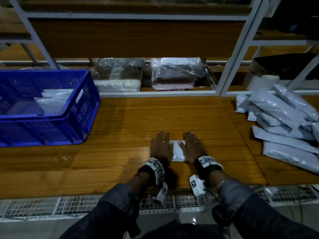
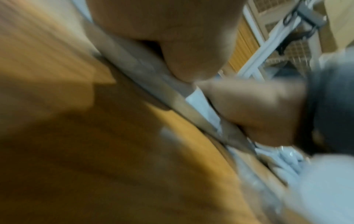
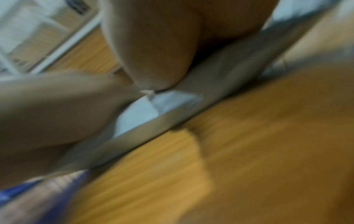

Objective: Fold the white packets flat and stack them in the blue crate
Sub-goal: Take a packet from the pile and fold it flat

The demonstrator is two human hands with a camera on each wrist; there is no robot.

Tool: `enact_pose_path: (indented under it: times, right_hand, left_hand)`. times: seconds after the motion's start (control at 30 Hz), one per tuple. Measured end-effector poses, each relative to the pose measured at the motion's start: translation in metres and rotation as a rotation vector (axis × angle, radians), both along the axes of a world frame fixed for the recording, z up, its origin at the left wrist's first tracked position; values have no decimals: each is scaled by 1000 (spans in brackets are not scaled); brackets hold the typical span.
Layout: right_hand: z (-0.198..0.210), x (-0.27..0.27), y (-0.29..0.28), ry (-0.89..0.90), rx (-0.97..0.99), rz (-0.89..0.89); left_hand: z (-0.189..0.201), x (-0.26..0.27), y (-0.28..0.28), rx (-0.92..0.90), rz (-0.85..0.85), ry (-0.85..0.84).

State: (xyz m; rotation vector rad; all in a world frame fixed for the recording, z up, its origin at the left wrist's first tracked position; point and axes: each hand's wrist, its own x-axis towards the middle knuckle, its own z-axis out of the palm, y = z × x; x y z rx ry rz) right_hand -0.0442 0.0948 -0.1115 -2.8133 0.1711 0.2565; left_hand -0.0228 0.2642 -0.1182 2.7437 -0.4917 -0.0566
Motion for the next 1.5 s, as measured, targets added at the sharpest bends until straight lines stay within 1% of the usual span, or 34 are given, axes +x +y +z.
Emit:
enact_pose_path:
  times: [0.1, 0.23, 0.37, 0.43, 0.53, 0.63, 0.7, 0.77, 0.83, 1.0, 1.03, 1.1, 1.2, 1.27, 1.33, 1.37, 1.4, 1.5]
  right_hand:
    - [-7, -6, -17, 3, 92, -28]
    - [-12, -8, -10, -33, 105, -57]
    - [-9, -12, -2, -66, 68, -99]
    - [-7, -11, -1, -50, 48, -103]
    - [-2, -5, -4, 34, 0, -81]
    - [4, 0, 3, 32, -84, -37]
    - [5, 0, 15, 36, -68, -7]
    - [3, -2, 24, 59, -53, -12]
    - [2, -3, 26, 58, -67, -23]
    - [-1, -8, 27, 0, -104, -28]
    - [0, -7, 26, 1, -99, -26]
    - [3, -6, 23, 58, -61, -7]
    - [15, -8, 12, 115, 84, 38]
    - [27, -17, 2, 99, 183, 95]
    - [34, -32, -7, 112, 203, 197]
    - [34, -38, -11, 118, 196, 236]
    - [32, -43, -13, 120, 186, 262]
    - [15, -53, -18, 65, 112, 307]
  left_hand:
    - [-11, -2, 8, -78, 8, -46]
    - [-20, 4, 6, -90, 4, -61]
    - [-20, 7, 3, -82, 29, 5]
    - [-13, 5, 1, -60, 23, -16]
    - [-3, 6, 0, -14, 6, 21]
    - [4, 11, -3, 45, 16, 0]
    - [0, 12, -7, 72, 24, -14]
    - [-7, 10, -9, 101, 18, 7]
    - [-12, 9, -9, 91, -8, 14]
    - [-7, 7, -7, 120, -14, 48]
    - [-4, 8, -6, 143, -24, 59]
    - [0, 9, -5, 182, -33, 95]
    - [11, 8, 6, 123, -90, 142]
    - [17, 2, 20, -17, -149, 197]
    - [20, -9, 37, -146, -212, 217]
    - [20, -13, 46, -164, -243, 197]
    - [18, -16, 54, -144, -277, 185]
    - [17, -22, 65, 31, -432, 145]
